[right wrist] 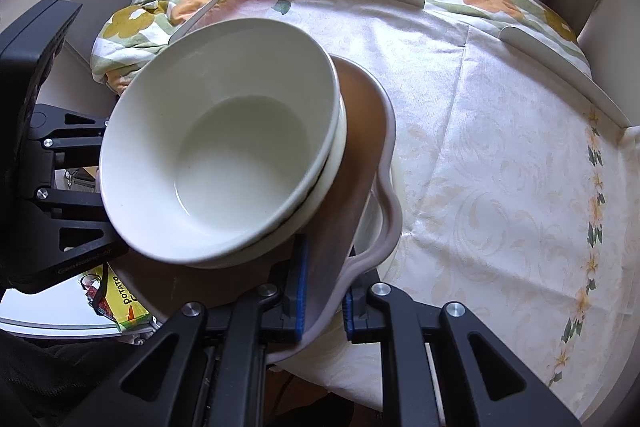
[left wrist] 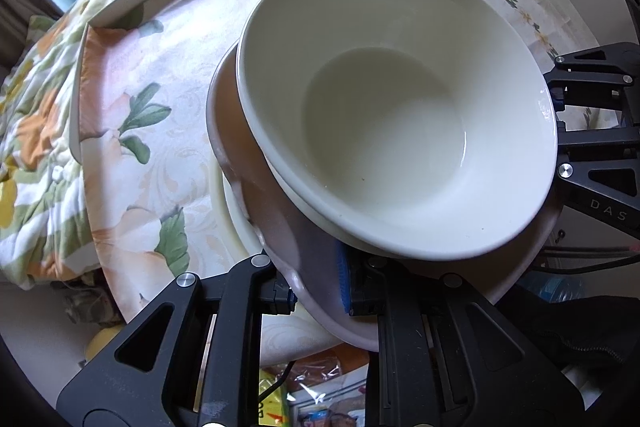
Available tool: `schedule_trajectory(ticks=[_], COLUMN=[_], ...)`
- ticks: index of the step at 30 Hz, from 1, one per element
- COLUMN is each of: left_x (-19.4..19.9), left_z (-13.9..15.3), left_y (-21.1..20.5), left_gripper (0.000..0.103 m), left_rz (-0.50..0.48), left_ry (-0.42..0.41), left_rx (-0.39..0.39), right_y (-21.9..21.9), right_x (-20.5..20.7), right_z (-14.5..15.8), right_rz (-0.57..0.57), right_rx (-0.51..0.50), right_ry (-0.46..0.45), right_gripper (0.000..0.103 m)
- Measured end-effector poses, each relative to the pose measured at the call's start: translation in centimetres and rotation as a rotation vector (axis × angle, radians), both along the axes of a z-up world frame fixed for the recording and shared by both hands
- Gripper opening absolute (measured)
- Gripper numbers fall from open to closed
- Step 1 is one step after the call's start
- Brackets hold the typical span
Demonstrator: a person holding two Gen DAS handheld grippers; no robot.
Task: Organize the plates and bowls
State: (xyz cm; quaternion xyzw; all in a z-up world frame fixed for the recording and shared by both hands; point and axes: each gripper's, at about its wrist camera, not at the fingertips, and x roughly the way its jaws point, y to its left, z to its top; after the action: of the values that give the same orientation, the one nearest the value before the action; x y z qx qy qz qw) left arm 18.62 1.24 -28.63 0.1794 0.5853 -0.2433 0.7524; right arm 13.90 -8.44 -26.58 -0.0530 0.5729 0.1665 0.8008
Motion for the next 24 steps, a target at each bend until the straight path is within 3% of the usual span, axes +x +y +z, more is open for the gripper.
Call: schedule_trajectory(ticks=[9, 19, 24], left_x=[0.2, 0.6, 0.4], left_z=[-0.3, -0.1, 1.1], left_y=[-0.6, 0.0, 0.6], left_gripper=[0.015, 0.018, 0.024], left_rz=[0.002, 0.016, 0.006], left_ry=[0.097, 0.18, 0.172], left_rx=[0.05, 0.046, 0.051], right_y=[0.2, 0.1, 0.0], right_x=[0.4, 0.8, 0.8], right_z=[-0.2, -0.2, 0.3], right_rz=[-0.005, -0.029, -0.04], right_rx=[-0.016, -0.016, -0.021], right_ry=[0.047, 0.077, 0.095], right_gripper=[0.013, 0.013, 0.013])
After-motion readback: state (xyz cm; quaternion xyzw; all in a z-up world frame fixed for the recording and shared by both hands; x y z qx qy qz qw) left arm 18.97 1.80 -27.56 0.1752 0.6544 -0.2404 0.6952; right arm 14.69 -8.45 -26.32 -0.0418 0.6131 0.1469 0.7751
